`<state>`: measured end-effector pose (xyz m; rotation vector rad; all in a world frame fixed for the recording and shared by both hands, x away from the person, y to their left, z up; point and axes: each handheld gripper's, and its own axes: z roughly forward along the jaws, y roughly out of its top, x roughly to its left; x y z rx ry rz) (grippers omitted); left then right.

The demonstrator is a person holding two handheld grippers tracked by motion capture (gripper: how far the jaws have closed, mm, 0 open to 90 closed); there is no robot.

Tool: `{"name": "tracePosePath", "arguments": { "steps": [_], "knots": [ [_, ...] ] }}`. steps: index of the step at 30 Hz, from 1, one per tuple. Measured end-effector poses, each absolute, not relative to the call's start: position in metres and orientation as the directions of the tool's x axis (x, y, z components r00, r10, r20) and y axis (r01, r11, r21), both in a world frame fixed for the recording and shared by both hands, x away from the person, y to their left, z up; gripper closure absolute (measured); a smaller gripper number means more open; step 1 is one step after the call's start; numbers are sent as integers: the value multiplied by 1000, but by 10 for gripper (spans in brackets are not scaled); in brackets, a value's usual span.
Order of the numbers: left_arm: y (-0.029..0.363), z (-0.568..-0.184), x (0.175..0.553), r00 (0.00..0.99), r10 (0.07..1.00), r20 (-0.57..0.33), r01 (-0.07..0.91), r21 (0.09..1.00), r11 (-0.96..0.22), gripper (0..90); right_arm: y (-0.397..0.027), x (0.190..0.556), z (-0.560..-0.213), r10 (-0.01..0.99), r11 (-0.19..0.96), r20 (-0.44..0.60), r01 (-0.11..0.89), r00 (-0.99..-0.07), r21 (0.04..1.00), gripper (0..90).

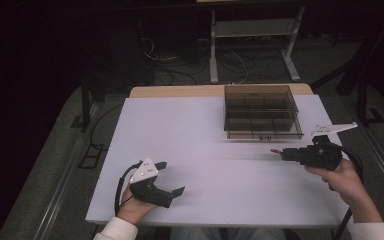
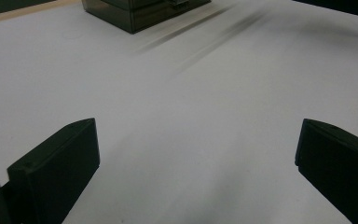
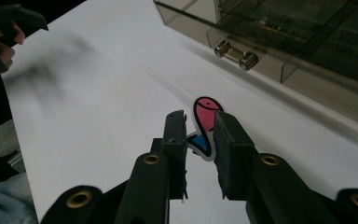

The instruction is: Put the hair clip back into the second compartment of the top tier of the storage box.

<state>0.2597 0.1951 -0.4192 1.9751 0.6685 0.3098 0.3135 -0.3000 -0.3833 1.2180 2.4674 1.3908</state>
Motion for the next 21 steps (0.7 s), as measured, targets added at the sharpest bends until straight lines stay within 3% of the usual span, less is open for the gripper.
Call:
{"name": "tracePosePath", "arguments": {
  "steps": [21],
  "knots": [
    [195, -419, 260, 815, 575, -71, 325, 877, -353, 0, -300, 320, -357, 660, 293, 279, 581, -698, 760, 747]
  ]
}}
